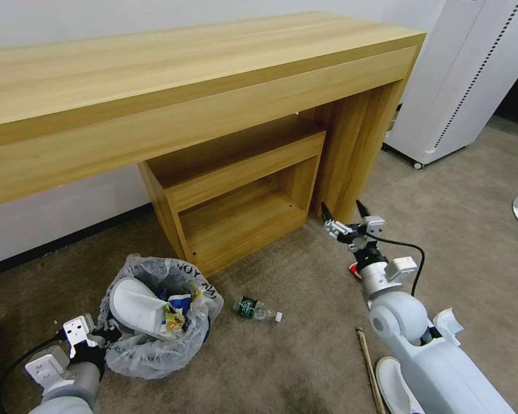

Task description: Pick up the trash bin and place the garbage on the floor into it.

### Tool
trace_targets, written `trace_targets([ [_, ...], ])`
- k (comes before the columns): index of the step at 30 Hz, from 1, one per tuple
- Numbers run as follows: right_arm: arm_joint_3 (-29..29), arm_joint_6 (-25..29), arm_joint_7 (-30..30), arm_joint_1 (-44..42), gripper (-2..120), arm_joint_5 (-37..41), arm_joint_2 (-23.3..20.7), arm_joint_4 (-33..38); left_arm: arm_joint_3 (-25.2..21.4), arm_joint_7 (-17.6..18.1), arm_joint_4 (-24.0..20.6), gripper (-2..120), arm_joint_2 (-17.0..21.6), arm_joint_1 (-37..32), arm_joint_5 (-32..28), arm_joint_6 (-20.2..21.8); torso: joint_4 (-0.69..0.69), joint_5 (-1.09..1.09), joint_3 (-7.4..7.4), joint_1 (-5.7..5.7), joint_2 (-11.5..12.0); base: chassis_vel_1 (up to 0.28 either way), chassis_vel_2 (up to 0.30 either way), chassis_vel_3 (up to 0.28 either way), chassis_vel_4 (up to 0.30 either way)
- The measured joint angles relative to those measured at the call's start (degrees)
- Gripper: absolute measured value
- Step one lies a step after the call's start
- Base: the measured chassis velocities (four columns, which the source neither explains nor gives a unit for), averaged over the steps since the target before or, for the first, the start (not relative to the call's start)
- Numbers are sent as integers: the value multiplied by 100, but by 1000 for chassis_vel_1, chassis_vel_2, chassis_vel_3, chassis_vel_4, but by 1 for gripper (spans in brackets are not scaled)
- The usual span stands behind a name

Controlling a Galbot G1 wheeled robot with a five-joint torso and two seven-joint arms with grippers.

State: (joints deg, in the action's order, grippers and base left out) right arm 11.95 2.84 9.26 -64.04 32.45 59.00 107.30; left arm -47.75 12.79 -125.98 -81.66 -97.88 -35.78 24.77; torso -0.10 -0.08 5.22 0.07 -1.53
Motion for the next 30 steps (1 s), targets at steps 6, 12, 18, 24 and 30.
trace_targets([
  [6, -1299, -2424, 703, 547, 100, 1505, -489, -300, 4, 6, 35, 1, 1, 44, 3, 2, 0, 1, 0, 0, 0, 0, 0, 0, 0],
  [12, -2077, -3606, 1134, 1207, 100, 2220, -545, -695, 30, 38, 88, 1, 24, 165, -37, 37, 3, 2, 0, 0, 0, 0, 0, 0, 0],
  [18, -2386, -4310, 1326, 1574, 100, 2401, -575, -1187, 243, 84, 429, 1, 236, 549, -160, 148, -2, -1, 0, 0, 0, 0, 0, 0, 0],
  [24, -2889, -4449, 801, 2134, 100, 2000, -509, -1831, 243, 72, 491, 1, 205, 578, -163, 146, 0, 1, 0, 0, 0, 0, 0, 0, 0],
  [30, -3472, -4072, -13, 2621, 100, 1415, -428, -2315, 237, 68, 466, 1, 143, 582, -156, 137, 1, 1, 0, 0, 0, 0, 0, 0, 0],
])
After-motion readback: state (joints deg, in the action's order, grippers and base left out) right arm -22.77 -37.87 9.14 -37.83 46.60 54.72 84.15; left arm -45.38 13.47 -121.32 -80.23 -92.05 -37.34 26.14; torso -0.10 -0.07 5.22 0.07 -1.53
